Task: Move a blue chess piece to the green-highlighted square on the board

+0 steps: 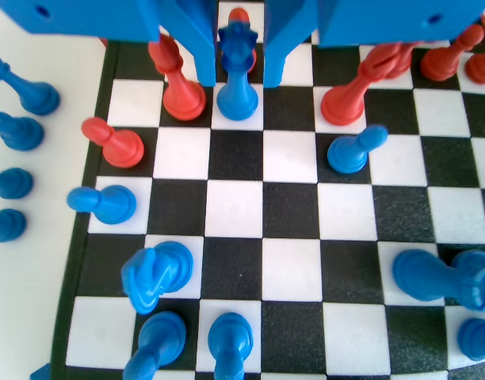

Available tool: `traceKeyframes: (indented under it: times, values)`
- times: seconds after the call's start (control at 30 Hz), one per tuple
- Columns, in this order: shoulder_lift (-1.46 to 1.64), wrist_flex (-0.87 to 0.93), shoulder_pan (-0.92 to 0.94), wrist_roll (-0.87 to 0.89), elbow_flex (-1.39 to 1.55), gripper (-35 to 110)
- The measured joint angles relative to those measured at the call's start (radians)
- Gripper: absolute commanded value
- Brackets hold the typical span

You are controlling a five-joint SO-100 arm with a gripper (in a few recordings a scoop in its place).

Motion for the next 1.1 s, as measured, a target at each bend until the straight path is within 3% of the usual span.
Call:
traceKeyframes:
  times: [0.33, 0.83, 1.1]
  values:
    - [-0.003, -0.005, 0.0, -0.008, 0.0, 1]
    - [-0.003, 0.072, 0.0, -0.035, -0.021, 1]
    - [0.192, 0.095, -0.041, -0.061, 0.127, 1]
